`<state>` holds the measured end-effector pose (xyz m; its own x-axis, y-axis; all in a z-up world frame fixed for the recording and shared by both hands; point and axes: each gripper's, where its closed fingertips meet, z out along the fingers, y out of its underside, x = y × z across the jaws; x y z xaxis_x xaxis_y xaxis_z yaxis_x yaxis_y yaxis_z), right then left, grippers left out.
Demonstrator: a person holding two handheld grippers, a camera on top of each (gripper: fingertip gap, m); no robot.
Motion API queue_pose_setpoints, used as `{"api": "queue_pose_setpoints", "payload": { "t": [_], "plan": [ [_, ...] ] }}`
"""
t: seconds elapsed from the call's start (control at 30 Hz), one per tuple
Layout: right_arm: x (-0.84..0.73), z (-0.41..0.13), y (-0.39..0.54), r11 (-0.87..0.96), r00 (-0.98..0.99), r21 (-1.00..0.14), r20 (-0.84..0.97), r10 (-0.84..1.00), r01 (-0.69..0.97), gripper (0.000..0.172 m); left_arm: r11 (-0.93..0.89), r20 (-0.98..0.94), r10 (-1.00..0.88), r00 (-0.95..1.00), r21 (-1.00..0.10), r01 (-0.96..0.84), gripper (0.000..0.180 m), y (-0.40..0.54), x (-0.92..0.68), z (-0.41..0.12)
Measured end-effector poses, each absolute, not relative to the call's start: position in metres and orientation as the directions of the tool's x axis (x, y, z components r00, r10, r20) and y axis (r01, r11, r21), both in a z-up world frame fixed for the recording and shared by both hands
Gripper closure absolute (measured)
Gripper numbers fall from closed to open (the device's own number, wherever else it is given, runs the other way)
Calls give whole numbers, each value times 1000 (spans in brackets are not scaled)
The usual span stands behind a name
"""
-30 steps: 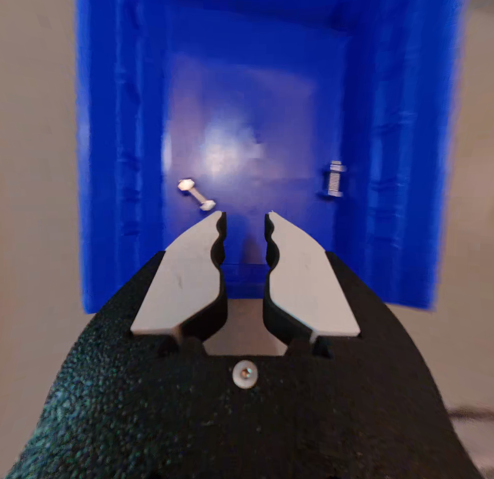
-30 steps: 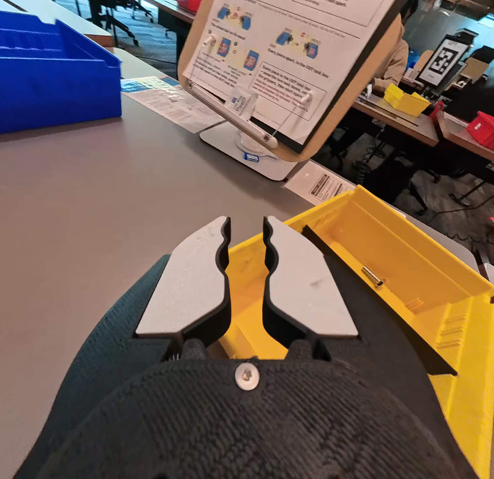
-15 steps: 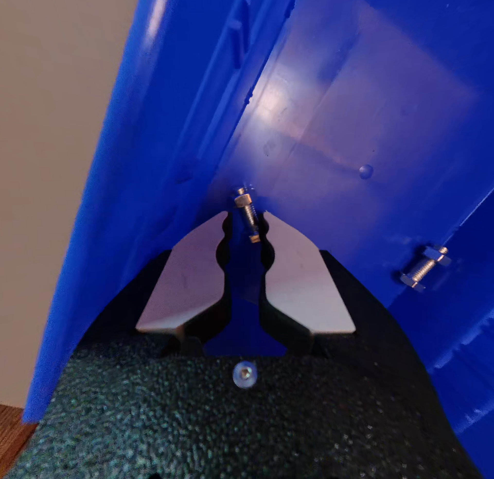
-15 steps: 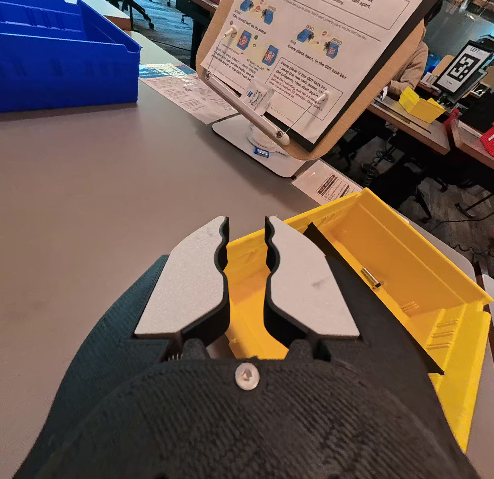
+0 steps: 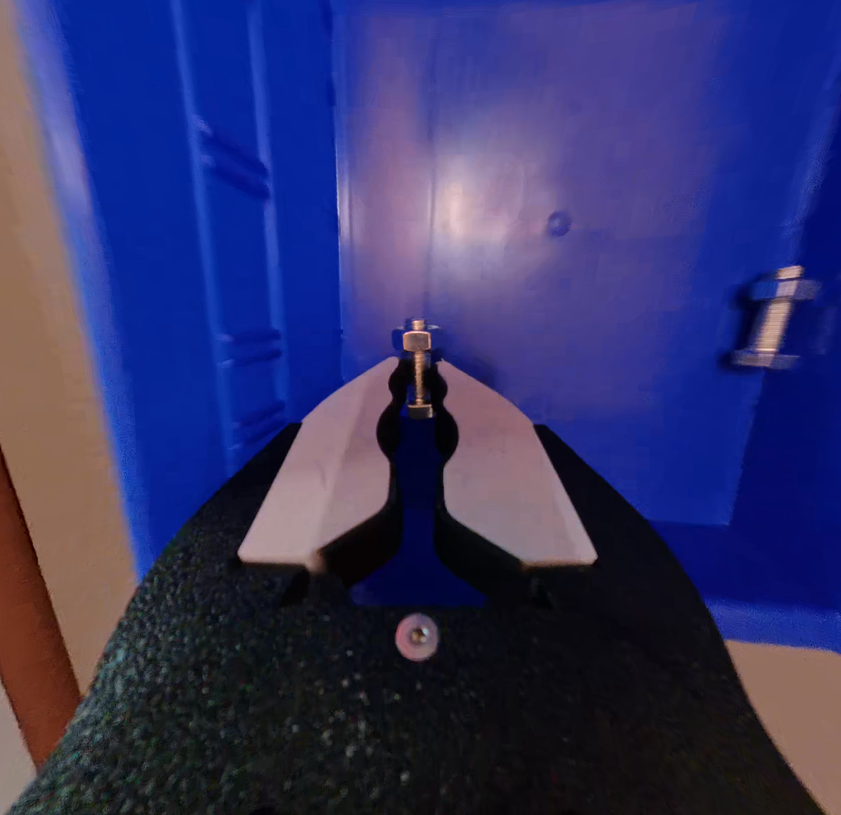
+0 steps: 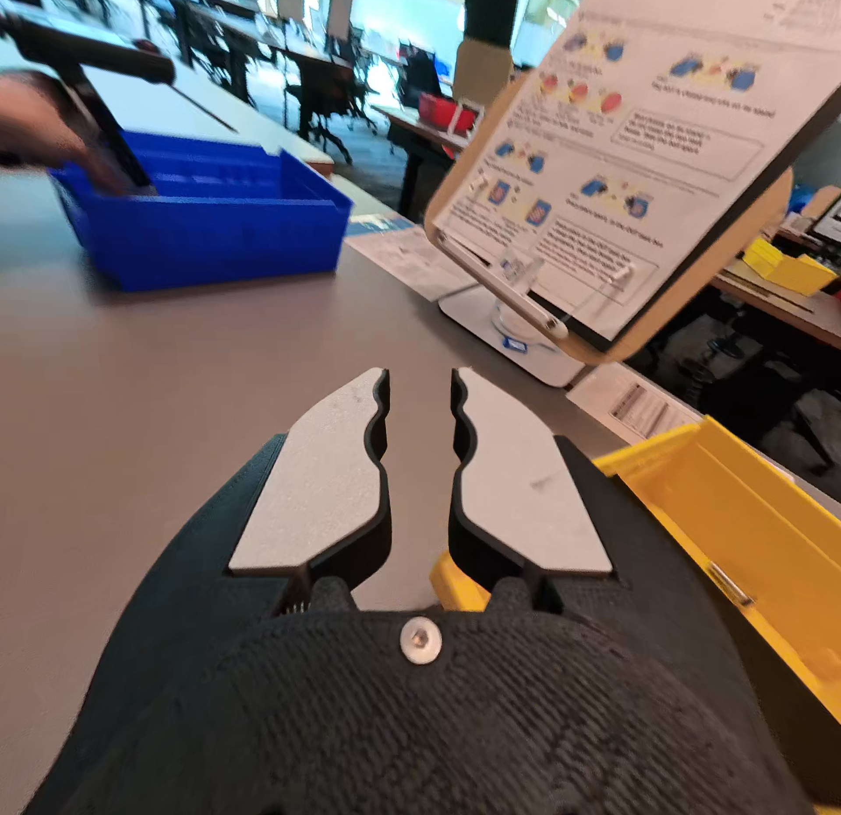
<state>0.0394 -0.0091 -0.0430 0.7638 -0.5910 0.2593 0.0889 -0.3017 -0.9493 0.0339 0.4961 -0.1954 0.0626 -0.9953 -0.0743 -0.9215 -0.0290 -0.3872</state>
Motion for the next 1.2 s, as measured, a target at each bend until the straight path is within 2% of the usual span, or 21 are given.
{"api": "queue_pose_setpoints", "payload": {
  "t": [0.1, 0.17, 0.23, 0.3, 0.47, 0.67, 0.8, 1.0, 1.07, 1.1, 1.17, 1.2],
  "plan": [
    [24, -31, 4, -235, 808, -961, 255, -531, 148, 146, 11, 48, -997, -57, -663, -748, 171, 453, 44, -135],
    [15, -24, 13, -195, 828, -968, 238, -507, 158, 145, 60, 105, -963, -248, -814, -578, 171, 404, 39, -90],
    [1, -18, 27, -125, 874, -983, 177, -453, 134, 143, 88, 106, -886, -452, -917, -389, 172, 349, 26, -51],
    [-15, -10, 43, -32, 914, -995, 99, -393, 94, 140, 60, 102, -774, -624, -971, -232, 172, 296, 6, -27],
    [-43, -16, 84, 72, 950, -997, -14, -312, 9, 131, -147, 104, -444, -890, -988, -42, 172, 186, -38, -30],
    [-56, -59, 114, 7, 930, -1000, 21, -366, 25, 130, -232, 48, -240, -969, -973, 9, 172, 119, -56, -75],
    [-57, -66, 123, -2, 936, -999, 31, -351, 32, 133, -250, 30, -187, -982, -968, 19, 172, 109, -64, -80],
    [-60, -74, 136, 20, 947, -999, 23, -321, 31, 145, -177, -12, -210, -978, -983, 50, 172, 109, -67, -91],
    [-55, -75, 129, 1, 942, -999, 46, -333, 49, 140, -183, 4, -246, -969, -982, 43, 172, 114, -62, -91],
    [-49, -73, 122, 4, 936, -999, 48, -349, 52, 134, -199, 12, -259, -966, -979, 42, 172, 118, -59, -89],
    [-16, -72, 92, 42, 866, -999, -28, -500, -8, 137, -240, 14, -270, -963, -969, 54, 172, 125, -58, -83],
    [-9, -72, 81, 74, 854, -996, -75, -515, -43, 138, -242, 13, -290, -957, -968, 61, 172, 128, -56, -82]
  ]
}}
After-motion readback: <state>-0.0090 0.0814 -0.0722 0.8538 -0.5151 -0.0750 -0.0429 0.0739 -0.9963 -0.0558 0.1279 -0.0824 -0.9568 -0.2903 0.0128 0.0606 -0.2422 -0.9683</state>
